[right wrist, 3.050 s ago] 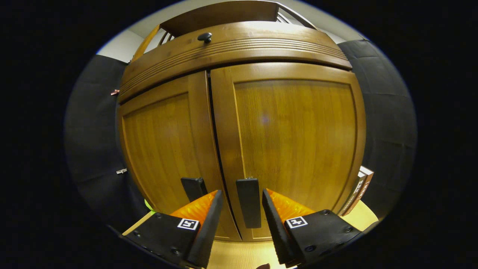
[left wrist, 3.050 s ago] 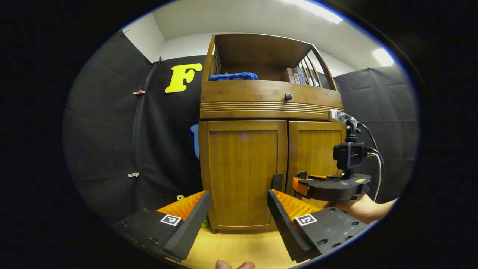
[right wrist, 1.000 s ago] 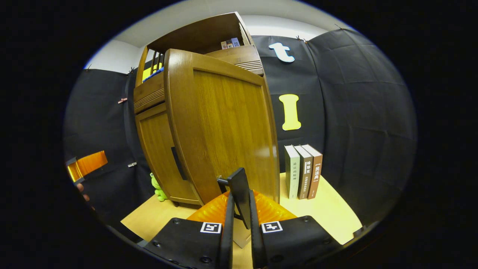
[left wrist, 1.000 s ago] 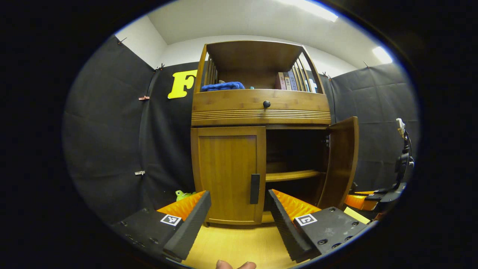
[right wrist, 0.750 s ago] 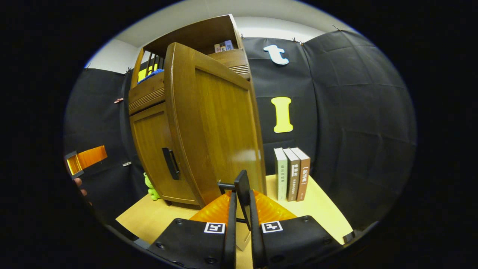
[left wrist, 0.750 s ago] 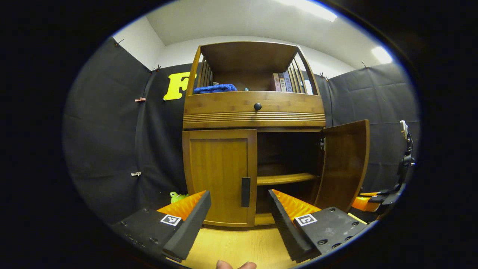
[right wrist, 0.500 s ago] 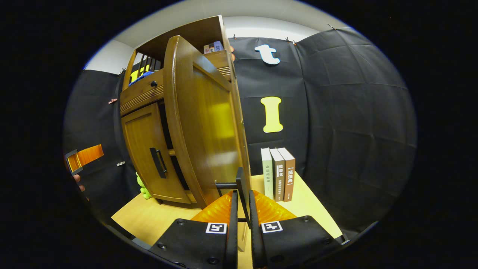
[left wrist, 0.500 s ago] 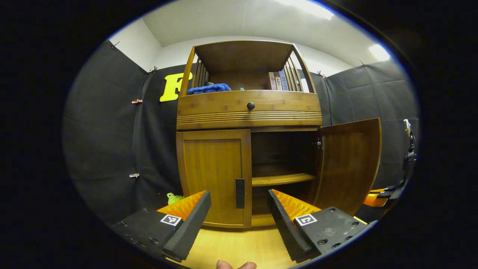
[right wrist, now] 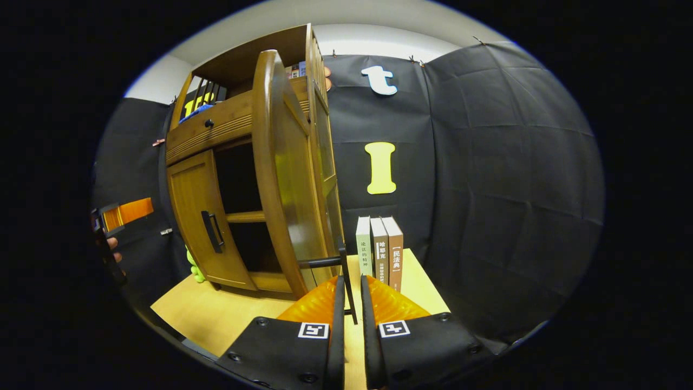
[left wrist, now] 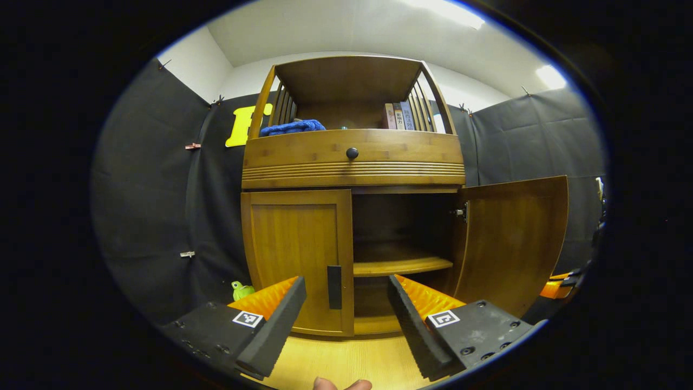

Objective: Open the right door of the double-door shoe cabinet with the right hand, and open the left door with the left hand.

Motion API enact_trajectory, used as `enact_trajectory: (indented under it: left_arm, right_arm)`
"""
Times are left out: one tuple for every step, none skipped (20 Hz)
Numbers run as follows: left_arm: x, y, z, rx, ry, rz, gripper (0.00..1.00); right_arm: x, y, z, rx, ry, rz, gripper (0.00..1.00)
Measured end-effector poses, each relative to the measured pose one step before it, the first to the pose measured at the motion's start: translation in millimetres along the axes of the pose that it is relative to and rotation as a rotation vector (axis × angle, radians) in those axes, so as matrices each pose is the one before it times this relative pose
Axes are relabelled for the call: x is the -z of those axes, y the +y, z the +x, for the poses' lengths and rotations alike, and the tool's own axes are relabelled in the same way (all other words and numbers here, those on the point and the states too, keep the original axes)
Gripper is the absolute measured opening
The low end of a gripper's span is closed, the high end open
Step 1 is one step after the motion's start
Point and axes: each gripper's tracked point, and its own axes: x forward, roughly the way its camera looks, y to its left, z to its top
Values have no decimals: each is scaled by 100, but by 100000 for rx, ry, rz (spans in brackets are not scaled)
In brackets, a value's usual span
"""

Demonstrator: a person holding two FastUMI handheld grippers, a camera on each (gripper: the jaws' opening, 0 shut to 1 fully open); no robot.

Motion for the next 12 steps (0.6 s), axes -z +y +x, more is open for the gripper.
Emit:
enact_trajectory:
  left_arm:
    - [140, 12, 300, 388, 483, -179, 95]
    - [207, 97, 194, 193, 259, -197, 95]
    - [191, 120, 174, 245, 166, -52, 95]
    - [178, 46, 222, 281, 321, 98, 96]
    - [175, 105, 283, 188, 252, 294, 95]
    - [243, 48, 127, 226, 224, 393, 96]
    - [206, -24, 266, 316, 250, 362, 95]
    - [339, 147, 241, 56, -1, 125, 93]
    - [267, 198, 420, 144, 58, -475, 95]
    - [317, 168, 430, -314, -110, -875, 95]
    - [440, 164, 427, 168, 438, -720, 96]
    - [524, 72, 572, 149, 506, -316, 95]
  right_arm:
    - [-168, -445, -255, 2661, -619, -2581, 20]
    - [-111, -558, -604, 3172, -7, -2228, 22]
    - [163, -740, -308, 4025, 1128, -1870, 37]
    - [29, -399, -1024, 2773, 710, -1357, 51]
    - [-857, -363, -732, 2770, -1857, -156, 66]
    - [-1199, -279, -454, 1738, -3818, 1337, 80]
    - [-1131, -256, -1404, 2220, -3399, 1439, 95]
    - [-659, -142, -790, 1186, -2069, 1075, 99]
    - [-355, 443, -957, -439, -689, 987, 97]
    - [-45, 795, -829, -1552, 461, 755, 94]
    - [49, 990, -971, -1938, 409, 141, 92]
    - [-196, 1039, -730, -1743, -370, -234, 96]
